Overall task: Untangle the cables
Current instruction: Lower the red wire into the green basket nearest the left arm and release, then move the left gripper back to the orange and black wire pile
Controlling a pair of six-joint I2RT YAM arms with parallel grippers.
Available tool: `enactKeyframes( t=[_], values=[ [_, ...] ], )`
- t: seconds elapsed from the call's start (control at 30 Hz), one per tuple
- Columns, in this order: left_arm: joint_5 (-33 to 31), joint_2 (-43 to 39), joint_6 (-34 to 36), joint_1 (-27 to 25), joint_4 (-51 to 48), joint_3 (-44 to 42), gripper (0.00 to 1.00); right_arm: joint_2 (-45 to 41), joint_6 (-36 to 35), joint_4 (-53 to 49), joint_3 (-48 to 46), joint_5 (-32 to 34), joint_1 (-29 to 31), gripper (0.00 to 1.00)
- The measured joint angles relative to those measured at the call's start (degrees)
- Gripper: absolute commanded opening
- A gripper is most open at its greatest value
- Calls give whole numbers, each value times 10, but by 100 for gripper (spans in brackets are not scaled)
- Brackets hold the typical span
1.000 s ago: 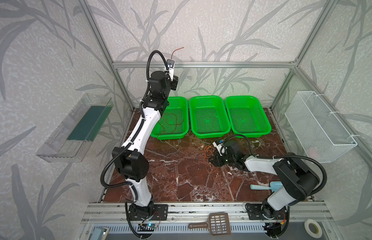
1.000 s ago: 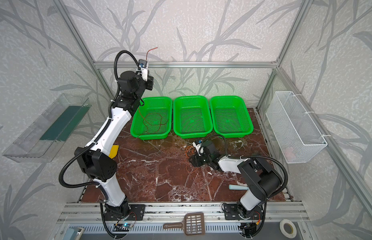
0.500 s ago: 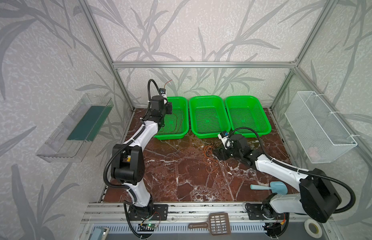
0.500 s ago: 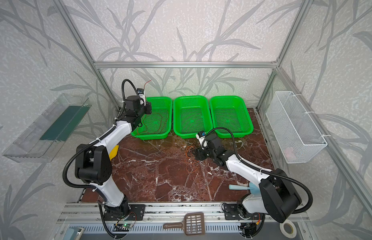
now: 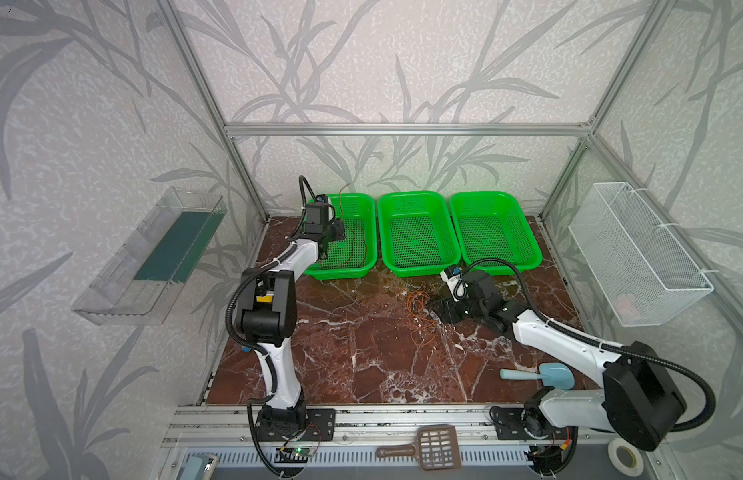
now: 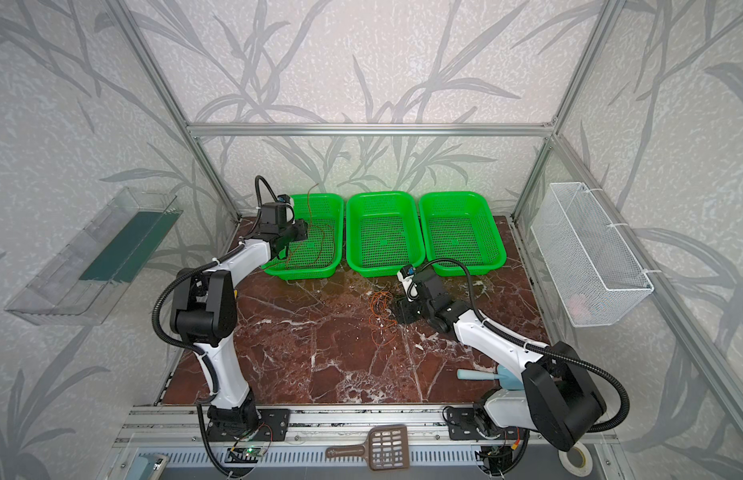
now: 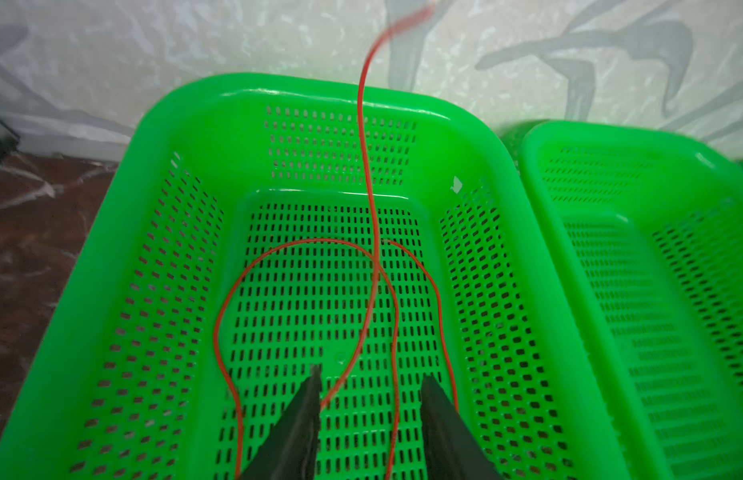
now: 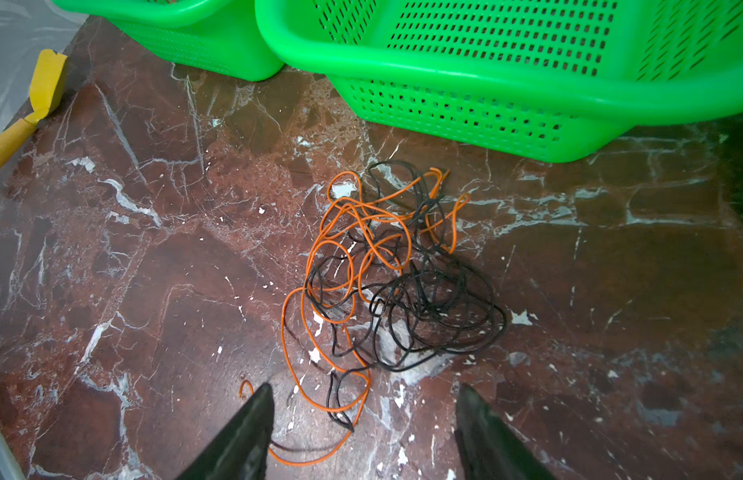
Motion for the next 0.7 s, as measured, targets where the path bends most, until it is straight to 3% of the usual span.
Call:
enactKeyframes(
  t=[0.07, 0.23, 0.4, 0.57, 0.7],
  values=[
    [7, -3, -6, 0, 2, 3, 61, 0, 0, -1, 0, 0, -2, 68],
    [22, -27, -5, -4, 0, -1, 62, 0, 2, -7, 0, 3, -10, 67],
    [24, -127, 19, -24, 10, -74, 60, 0, 10, -17, 0, 5, -22, 64],
    [10, -241, 73, -106, 19, -177, 53, 10, 17, -30, 0, 3, -29, 60],
    [10, -280, 110, -187, 23, -246, 51, 31, 28, -44, 8, -8, -39, 56]
  ],
)
